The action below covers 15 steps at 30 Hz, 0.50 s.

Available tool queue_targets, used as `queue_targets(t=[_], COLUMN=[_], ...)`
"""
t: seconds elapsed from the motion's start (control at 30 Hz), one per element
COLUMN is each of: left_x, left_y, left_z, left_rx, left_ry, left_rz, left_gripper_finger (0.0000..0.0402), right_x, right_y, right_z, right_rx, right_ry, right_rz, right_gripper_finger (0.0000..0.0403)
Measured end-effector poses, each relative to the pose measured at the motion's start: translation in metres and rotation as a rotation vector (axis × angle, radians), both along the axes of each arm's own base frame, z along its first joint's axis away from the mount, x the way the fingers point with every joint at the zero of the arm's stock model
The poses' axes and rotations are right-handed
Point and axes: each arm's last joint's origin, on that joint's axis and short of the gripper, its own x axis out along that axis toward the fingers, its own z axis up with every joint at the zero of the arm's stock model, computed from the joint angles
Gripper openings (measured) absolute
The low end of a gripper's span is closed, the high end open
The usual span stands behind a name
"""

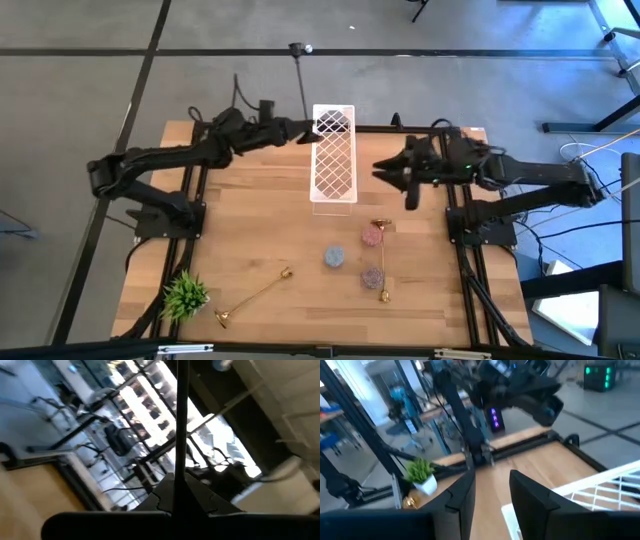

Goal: Pick & Place candle stick holders
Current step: Put the black candle holder on the shelf

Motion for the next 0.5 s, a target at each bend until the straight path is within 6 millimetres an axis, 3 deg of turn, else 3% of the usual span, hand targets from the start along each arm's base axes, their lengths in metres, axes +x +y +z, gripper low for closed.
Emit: queue_targets(t=[0.3,0.5], left_x=[0.055,0.069], left_y=[-0.018,-0.019], left_z=[0.013,0.003], left_rx=[0.28,0.23], left_ry=[0.062,0.139], left_rz=[-0.059,-0.063], left_gripper_finger=[0.0009,0.001], right_x=[0.001,0.0], right_y=[-0.028,-0.044], right_z=[-0.003,-0.002], right_rx=[0.061,0.012], right_ry=[0.002,-0.007], right_rz=[0.107,-0.013], right_gripper_finger=[0.0122,0.0121])
